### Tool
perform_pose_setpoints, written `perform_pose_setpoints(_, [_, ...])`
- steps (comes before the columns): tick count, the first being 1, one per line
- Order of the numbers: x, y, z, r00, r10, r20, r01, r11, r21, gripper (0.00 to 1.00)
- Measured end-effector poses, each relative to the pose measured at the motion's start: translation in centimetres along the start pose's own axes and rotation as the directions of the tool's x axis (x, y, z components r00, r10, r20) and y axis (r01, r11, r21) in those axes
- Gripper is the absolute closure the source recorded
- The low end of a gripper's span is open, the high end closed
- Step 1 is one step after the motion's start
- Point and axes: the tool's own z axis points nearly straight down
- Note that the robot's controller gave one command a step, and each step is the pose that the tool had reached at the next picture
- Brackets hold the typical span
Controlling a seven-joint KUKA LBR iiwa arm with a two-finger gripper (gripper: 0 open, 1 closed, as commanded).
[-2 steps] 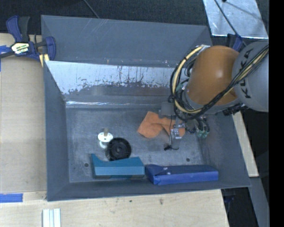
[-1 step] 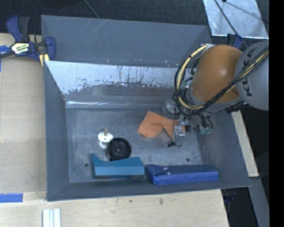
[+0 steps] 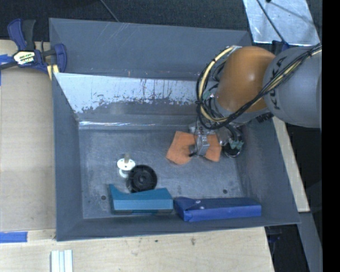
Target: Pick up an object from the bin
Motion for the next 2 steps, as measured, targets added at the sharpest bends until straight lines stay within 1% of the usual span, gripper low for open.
perform_pose_setpoints(1, [0.0, 0.0, 0.0, 1.000, 0.001, 0.000, -0.001, 1.000, 0.000, 1.00])
perform_pose_setpoints(2, [1.1, -1.7, -21.3, 0.994, -0.114, -0.002, 0.114, 0.994, 0.000, 1.00])
